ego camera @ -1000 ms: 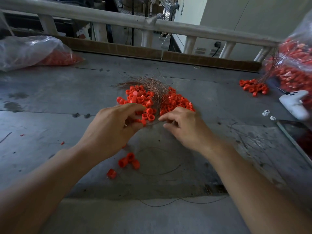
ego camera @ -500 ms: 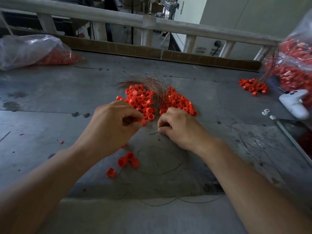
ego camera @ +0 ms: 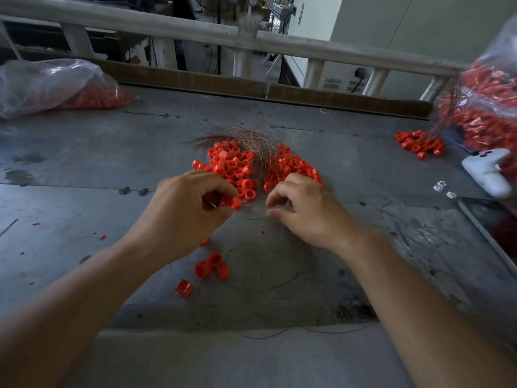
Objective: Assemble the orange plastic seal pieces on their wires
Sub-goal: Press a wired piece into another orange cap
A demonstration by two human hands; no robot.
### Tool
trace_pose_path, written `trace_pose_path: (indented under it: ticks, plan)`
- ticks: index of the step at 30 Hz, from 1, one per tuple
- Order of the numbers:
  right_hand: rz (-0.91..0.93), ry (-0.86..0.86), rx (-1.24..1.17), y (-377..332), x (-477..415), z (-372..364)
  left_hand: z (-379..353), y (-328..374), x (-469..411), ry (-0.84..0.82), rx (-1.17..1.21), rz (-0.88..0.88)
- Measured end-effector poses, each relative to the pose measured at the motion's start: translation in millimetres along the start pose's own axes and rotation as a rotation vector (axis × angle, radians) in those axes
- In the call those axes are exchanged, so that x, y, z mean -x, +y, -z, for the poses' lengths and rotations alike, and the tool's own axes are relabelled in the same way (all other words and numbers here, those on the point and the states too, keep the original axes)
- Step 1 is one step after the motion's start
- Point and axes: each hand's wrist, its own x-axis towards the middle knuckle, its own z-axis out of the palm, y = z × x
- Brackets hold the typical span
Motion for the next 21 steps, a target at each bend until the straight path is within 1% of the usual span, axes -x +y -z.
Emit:
trace_pose_path:
  ticks: [5,13,15,17,21]
  plan:
    - [-0.053,-0.112,0.013,1,-1,2,0,3,1,-0.024,0.04,-0.035]
    - [-0.006,-0.175,0.149,-3,-1,-2,-3,0,1,-0.016,0.059,-0.033]
    - [0.033,-0.154,0.177,-3,1,-3,-4,-3,0,-0.021,0.026,-0.027]
    - [0.089,-0.095,0.171,-5,2,-2,-4,-6,0,-0.03,-0.024,-0.048]
    - [0.173,0.045,0.068,-11,5,6,-5,-7,0,-0.055,-0.098,-0.106]
